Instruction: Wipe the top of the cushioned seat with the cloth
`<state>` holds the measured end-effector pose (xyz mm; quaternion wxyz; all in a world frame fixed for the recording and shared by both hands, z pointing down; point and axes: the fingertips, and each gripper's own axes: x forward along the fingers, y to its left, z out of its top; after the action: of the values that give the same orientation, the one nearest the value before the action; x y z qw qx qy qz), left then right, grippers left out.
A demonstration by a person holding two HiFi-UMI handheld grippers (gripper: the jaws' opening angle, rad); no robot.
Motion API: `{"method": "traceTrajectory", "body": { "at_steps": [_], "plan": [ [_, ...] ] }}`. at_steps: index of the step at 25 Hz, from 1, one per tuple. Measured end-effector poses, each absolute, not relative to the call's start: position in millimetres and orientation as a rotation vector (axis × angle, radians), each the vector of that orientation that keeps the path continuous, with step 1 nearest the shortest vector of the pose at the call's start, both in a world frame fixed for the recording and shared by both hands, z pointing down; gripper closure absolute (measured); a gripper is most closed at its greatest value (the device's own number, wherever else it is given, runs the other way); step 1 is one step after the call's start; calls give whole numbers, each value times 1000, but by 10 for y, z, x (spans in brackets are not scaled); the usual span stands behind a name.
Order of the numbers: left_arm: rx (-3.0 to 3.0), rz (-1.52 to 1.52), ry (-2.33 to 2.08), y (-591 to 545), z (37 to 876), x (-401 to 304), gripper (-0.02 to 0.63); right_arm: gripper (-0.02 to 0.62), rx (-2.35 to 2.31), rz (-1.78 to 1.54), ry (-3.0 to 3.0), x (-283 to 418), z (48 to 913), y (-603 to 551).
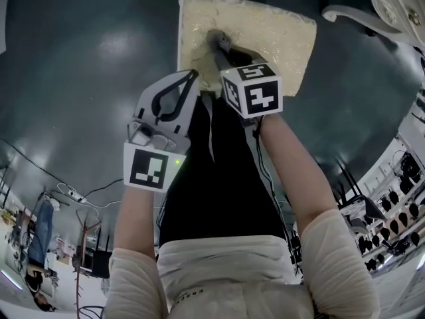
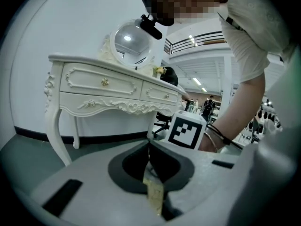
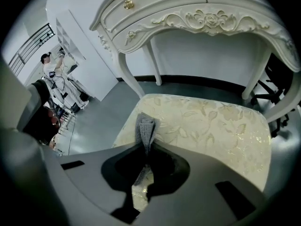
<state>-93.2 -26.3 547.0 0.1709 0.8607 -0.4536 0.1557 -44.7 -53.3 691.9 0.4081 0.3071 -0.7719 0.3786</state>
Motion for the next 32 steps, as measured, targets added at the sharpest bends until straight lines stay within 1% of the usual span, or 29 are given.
{"method": "traceTrajectory", "body": {
  "at_steps": [5, 9, 18, 22, 32],
  "plan": [
    [2492, 509, -1214, -281, 5572, -737, 603, 568, 817, 973, -1937, -198, 6966, -609],
    [2523, 522, -1140, -335, 5617, -452, 603, 568, 868, 1001, -1923, 150, 6982, -674],
    [2563, 502, -1071, -413, 5562, -18, 603, 568, 903, 1015, -1926, 599, 6940, -671],
    [2584, 514, -1042, -487, 5632, 257, 603, 568, 932, 1033, -1920, 918, 7003, -739],
    [2604, 509, -999, -499, 5629, 667, 603, 568, 1015, 1069, -1898, 1411, 6995, -756]
  ]
}}
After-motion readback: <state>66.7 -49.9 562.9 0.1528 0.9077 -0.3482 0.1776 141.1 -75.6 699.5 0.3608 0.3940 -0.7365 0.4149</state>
